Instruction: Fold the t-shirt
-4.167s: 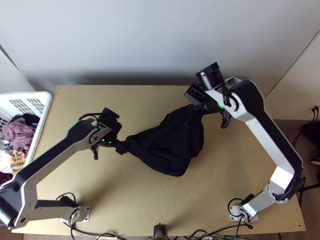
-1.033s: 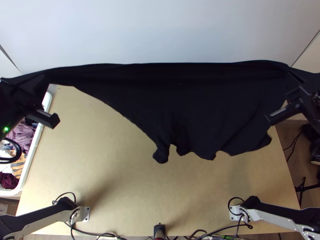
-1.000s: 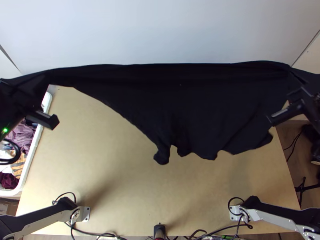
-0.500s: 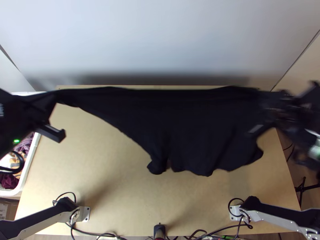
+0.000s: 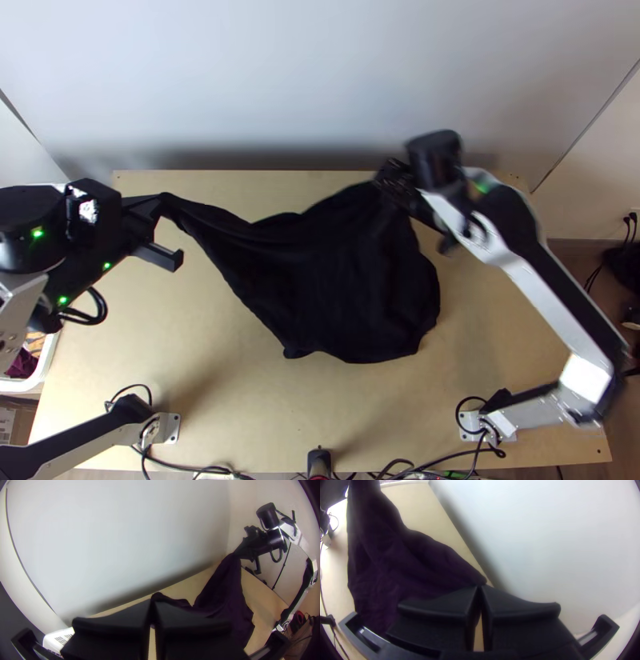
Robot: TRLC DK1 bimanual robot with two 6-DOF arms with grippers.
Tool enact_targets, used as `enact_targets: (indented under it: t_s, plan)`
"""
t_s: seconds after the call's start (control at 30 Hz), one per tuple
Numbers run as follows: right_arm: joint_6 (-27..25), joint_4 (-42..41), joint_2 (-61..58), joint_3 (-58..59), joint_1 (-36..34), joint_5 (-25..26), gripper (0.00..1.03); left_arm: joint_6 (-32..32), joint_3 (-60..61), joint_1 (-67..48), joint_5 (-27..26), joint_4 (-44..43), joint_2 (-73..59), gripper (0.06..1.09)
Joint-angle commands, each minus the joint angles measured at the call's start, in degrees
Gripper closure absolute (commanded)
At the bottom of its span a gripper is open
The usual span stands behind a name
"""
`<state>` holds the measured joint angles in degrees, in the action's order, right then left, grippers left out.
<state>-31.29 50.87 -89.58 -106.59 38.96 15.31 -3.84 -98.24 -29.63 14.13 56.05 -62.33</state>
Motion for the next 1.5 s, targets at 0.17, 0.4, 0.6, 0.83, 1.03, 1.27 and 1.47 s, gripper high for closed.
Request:
enact_targets:
  t_s: [0.17,0.4,0.6,0.83,1.03,1.27,1.47]
  plan:
    - [0.2,-11.2,-22.1,-14.1,-3.0,-3.4,1.00,2.6,6.0,5.4,-0.2,-3.1,3.2,1.05]
    - [4.4,-11.2,-31.9,-19.2,-3.1,-6.1,0.95,2.5,8.7,10.1,-0.2,-3.1,5.8,1.05]
    - [8.7,-7.6,-34.7,-24.6,-3.4,-6.6,0.04,2.9,12.0,10.9,-0.2,-3.1,7.5,1.05]
    - [11.8,2.4,-28.2,-23.8,-1.3,-9.5,0.04,3.1,13.1,11.8,-0.2,-4.2,5.9,1.05]
    - [12.4,5.9,-18.0,-15.0,1.1,-9.6,0.05,0.3,17.6,13.7,-0.9,-13.0,-0.1,1.05]
    - [12.0,10.6,-7.6,-1.3,7.4,-10.9,0.05,-1.8,19.0,15.1,-1.7,-27.5,-10.8,1.05]
    - [11.5,11.9,-4.7,4.7,12.2,-11.4,0.05,0.6,12.0,19.9,-1.7,-32.1,-19.6,1.05]
